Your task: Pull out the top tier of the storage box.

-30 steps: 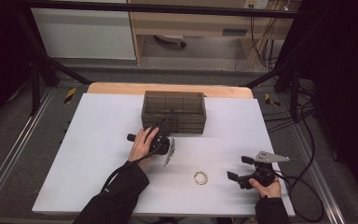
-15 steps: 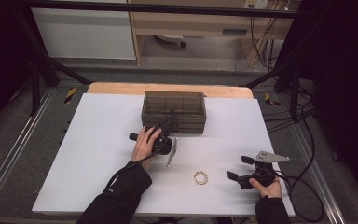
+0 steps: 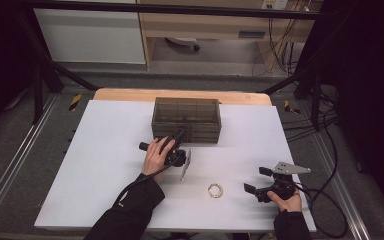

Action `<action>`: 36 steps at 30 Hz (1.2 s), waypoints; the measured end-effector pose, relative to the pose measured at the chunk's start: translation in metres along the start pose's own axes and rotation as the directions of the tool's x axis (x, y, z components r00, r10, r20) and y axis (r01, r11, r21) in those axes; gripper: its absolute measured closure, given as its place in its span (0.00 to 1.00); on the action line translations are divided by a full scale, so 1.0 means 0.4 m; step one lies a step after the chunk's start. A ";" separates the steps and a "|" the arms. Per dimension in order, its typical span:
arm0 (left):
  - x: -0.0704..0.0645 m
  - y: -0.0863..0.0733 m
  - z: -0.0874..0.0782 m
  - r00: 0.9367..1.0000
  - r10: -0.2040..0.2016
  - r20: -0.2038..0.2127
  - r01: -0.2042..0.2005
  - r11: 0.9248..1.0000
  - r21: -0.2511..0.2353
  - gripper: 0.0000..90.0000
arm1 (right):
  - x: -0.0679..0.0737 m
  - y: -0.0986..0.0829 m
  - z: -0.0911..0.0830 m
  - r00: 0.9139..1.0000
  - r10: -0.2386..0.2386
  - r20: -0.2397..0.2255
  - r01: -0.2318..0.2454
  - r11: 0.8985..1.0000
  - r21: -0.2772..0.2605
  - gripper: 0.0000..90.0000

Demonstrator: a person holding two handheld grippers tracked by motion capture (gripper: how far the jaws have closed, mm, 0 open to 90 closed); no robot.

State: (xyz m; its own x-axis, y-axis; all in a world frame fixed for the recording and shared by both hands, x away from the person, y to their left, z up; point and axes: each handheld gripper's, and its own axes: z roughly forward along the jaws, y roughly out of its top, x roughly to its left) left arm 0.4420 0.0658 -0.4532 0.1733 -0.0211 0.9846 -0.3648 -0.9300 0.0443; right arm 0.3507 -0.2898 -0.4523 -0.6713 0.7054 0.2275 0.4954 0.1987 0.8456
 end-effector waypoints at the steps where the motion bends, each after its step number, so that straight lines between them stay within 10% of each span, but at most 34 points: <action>1: 0.000 0.001 0.000 1.000 0.008 -0.002 -0.008 1.000 0.005 0.73 | 0.000 0.000 0.000 1.000 -0.002 0.000 0.002 1.000 0.001 0.01; 36: -0.014 0.013 0.003 0.995 0.059 -0.086 -0.055 0.997 0.046 0.90 | 0.000 0.000 0.000 1.000 -0.001 0.000 0.001 1.000 0.000 0.01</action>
State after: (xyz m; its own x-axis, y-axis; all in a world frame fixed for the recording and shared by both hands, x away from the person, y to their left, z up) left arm 0.4402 0.0607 -0.4585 0.0721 -0.0439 0.9964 -0.3308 -0.9435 -0.0176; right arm 0.3506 -0.2898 -0.4522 -0.6721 0.7049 0.2267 0.4945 0.1995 0.8460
